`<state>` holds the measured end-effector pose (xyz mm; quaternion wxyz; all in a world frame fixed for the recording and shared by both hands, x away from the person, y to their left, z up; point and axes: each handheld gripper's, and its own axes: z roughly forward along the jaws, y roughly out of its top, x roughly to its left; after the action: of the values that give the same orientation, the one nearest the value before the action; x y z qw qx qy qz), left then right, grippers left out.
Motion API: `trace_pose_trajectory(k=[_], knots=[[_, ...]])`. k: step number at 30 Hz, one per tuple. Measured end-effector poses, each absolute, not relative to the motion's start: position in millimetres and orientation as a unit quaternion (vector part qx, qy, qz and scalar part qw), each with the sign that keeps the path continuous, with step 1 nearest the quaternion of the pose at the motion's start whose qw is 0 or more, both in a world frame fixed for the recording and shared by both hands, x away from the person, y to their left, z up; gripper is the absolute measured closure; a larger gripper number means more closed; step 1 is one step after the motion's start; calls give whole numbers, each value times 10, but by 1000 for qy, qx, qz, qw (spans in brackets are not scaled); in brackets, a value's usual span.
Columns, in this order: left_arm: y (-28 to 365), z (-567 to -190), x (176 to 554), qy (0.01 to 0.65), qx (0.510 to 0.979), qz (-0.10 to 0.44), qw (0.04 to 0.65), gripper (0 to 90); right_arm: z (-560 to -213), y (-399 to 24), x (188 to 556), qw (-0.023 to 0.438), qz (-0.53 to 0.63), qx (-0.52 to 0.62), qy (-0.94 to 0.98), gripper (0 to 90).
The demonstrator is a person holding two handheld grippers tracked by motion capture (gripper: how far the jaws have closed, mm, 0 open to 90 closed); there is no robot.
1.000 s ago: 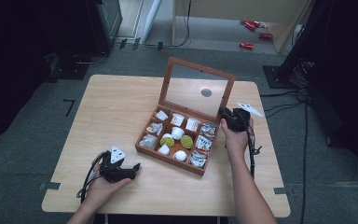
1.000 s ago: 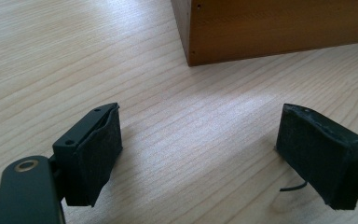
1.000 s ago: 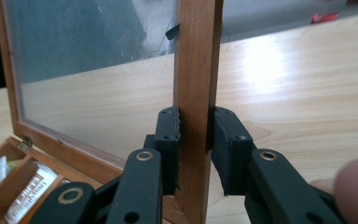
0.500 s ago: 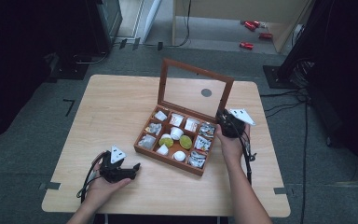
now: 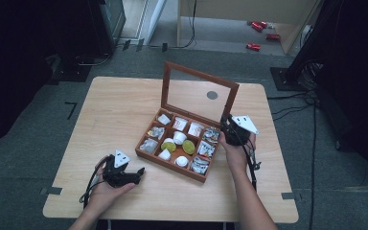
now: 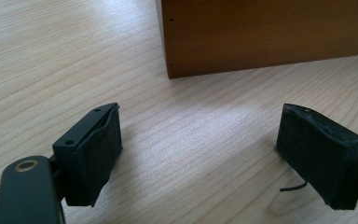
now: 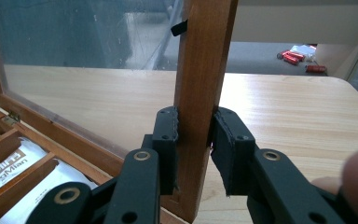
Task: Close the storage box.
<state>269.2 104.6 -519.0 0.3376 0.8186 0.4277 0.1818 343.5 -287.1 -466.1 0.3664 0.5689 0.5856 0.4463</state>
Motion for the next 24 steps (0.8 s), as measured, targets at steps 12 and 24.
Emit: trace_pose_trajectory(k=[12, 24], knots=[[1029, -5190, 2711, 424, 821, 180, 338, 149, -4644, -2776, 3292, 391, 442, 521, 616, 736], [1030, -5190, 2711, 424, 821, 179, 338, 149, -4513, -2783, 3149, 354, 481, 531, 602, 681]])
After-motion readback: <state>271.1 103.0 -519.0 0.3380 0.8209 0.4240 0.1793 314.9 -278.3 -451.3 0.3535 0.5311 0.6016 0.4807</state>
